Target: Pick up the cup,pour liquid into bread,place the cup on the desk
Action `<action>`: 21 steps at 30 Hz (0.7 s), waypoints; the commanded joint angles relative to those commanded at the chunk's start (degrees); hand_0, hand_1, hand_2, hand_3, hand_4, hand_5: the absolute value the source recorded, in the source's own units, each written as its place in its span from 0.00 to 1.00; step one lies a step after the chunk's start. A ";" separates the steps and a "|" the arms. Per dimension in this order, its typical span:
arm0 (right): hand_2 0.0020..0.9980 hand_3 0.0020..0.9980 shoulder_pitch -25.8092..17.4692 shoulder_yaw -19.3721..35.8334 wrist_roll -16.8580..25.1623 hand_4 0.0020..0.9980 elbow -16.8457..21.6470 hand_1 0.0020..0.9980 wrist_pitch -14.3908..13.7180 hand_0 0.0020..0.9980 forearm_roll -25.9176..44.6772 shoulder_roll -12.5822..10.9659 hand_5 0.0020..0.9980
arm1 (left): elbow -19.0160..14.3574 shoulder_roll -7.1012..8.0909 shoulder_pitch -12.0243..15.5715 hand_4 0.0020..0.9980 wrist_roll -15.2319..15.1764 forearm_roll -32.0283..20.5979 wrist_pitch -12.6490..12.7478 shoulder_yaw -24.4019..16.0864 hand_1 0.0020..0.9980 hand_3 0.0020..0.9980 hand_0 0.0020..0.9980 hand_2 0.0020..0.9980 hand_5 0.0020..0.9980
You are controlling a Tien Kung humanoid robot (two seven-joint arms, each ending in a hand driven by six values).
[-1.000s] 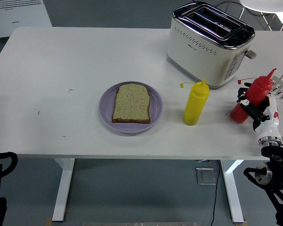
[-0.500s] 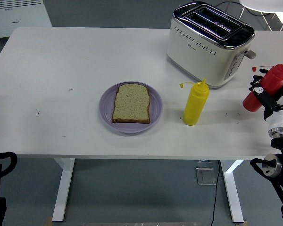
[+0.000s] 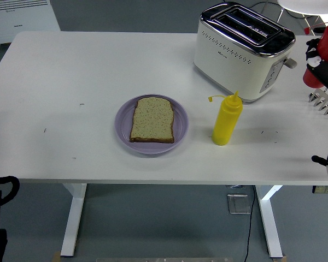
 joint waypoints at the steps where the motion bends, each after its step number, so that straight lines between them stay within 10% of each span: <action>1: 0.35 0.49 0.99 -0.65 -1.02 0.38 0.72 0.22 -0.20 0.18 -2.17 -0.63 0.10 | 0.00 0.00 0.01 0.45 0.00 0.01 0.00 0.01 0.76 0.73 0.80 0.76 1.00; 21: 0.35 0.49 22.13 -19.02 -15.48 0.38 -0.27 0.21 2.27 0.18 -41.86 -5.10 0.11 | 0.00 0.01 0.22 0.45 -0.04 0.01 0.02 -0.27 0.76 0.73 0.80 0.76 1.00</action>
